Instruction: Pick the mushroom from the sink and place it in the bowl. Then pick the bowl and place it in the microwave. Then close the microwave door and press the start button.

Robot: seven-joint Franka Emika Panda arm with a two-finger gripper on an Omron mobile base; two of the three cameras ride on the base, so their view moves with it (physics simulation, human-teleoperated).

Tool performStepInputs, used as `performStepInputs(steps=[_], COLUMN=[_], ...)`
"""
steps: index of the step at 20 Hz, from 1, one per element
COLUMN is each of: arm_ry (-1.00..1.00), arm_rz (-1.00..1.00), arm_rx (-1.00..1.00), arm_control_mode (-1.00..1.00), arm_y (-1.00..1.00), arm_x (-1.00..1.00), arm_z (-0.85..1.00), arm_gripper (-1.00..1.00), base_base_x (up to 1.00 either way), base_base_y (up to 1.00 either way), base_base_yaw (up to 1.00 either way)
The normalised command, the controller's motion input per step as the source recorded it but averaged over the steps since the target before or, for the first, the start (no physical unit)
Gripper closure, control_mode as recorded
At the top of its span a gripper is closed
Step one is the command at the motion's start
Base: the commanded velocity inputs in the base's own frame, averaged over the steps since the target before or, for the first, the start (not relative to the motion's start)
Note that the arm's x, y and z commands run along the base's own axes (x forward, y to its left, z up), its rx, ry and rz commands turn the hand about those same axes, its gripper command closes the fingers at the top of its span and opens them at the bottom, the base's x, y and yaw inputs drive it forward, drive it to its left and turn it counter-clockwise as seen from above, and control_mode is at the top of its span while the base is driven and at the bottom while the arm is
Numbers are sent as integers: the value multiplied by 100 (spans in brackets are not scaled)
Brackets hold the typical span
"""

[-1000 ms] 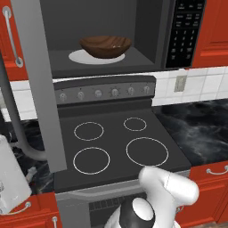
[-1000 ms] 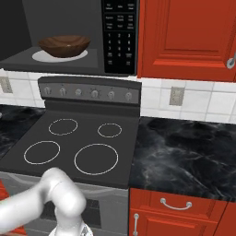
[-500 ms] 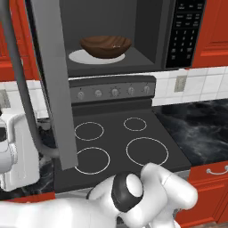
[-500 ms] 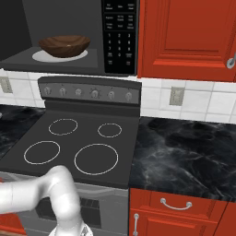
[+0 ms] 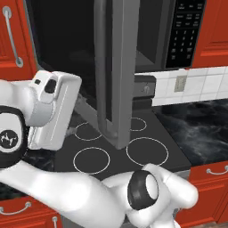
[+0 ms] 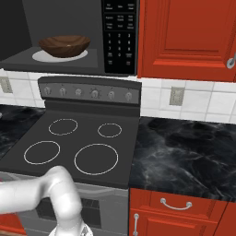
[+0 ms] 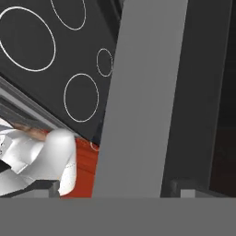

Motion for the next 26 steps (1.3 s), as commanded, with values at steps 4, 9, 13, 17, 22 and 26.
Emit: performStepInputs(steps=[4,9,13,17,22,26], arm_ry=[2,0,0,8,4,0], arm_rz=[0,0,1,2,2,3], arm_rx=[18,15,9,5,4,0], arm_control_mode=[-100,-100,-100,-100,-100,-100], arm_y=[-100,-100,-96,-53,-36,-20], arm_x=[2,19,51,87,83,77], arm_z=[19,7,0,24,37,19], arm_gripper=[-100,-100,-100,-100,-100,-100], base_base_x=[0,0,0,0,0,0], base_base_y=[0,0,0,0,0,0], base_base_yaw=[0,0,0,0,0,0])
